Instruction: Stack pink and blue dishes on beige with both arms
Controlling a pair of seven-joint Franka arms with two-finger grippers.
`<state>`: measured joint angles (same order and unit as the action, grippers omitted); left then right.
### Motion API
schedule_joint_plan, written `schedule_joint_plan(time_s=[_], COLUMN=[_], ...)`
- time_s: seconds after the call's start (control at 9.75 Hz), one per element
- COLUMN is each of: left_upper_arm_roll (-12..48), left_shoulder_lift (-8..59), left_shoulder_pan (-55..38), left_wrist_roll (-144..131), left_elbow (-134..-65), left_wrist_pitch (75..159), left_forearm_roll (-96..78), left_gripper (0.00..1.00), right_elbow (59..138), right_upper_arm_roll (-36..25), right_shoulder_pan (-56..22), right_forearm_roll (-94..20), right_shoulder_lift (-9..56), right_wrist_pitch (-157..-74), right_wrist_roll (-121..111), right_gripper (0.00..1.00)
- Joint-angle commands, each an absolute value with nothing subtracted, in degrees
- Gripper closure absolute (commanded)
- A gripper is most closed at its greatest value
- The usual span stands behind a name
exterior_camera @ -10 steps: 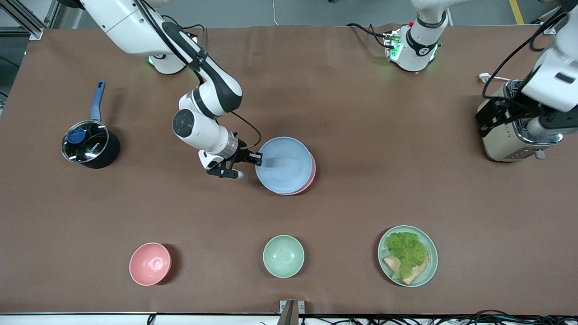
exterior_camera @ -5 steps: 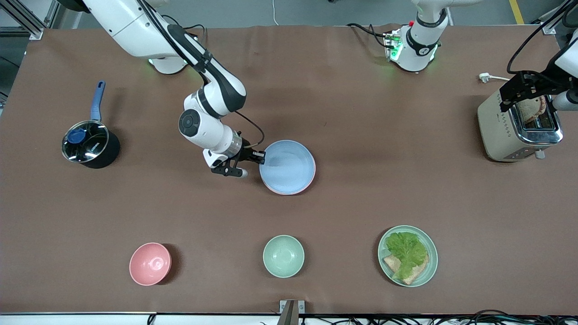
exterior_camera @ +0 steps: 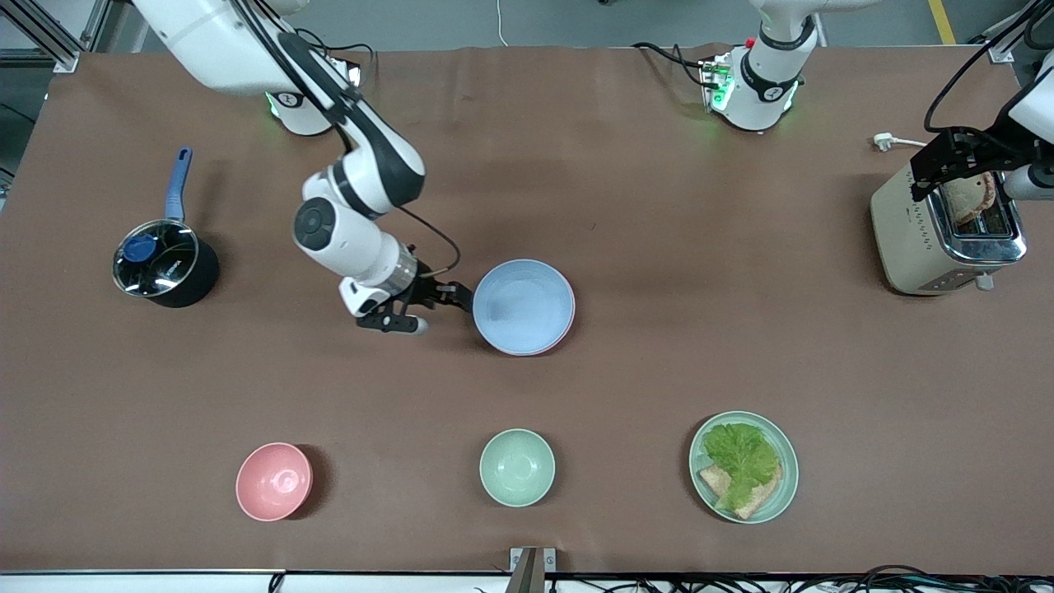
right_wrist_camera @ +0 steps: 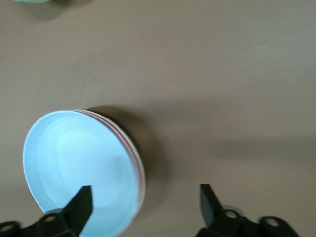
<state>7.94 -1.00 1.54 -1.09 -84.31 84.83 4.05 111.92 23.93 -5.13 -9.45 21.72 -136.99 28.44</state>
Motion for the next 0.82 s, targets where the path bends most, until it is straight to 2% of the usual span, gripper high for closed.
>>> schedule_joint_plan(time_s=[0.0,0.1,0.31,0.51,0.72], left_upper_arm_roll=[7.56,7.56,7.65,7.65,7.91], left_shoulder_lift=[-1.58,-1.58,-1.76,-1.84,-1.76], left_shoulder_pan=[1.50,1.41,1.41,1.49,1.23], left_wrist_roll=[-0.09,-0.78,-1.31,-4.55,-5.54], left_elbow=[-86.57,-86.92,-87.71,-88.07,-87.81], left_wrist_pitch=[84.82,84.64,83.67,83.50,83.23], left_forearm_roll=[1.24,0.27,0.26,0.18,0.18], left_gripper=[0.00,0.00,0.00,0.00,0.00], right_elbow=[112.50,111.89,108.13,100.24,91.89], right_upper_arm_roll=[24.26,23.65,12.19,2.59,-1.30], right_shoulder_pan=[-0.20,2.17,1.15,0.97,1.06], right_forearm_roll=[-3.19,-0.82,0.70,0.70,0.62], right_shoulder_lift=[9.81,4.97,-0.86,-1.14,-1.05], right_wrist_pitch=[-123.46,-117.83,-112.78,-102.63,-93.99], right_wrist_roll=[29.00,28.83,26.48,14.58,10.11], right_gripper=[0.00,0.00,0.00,0.00,0.00])
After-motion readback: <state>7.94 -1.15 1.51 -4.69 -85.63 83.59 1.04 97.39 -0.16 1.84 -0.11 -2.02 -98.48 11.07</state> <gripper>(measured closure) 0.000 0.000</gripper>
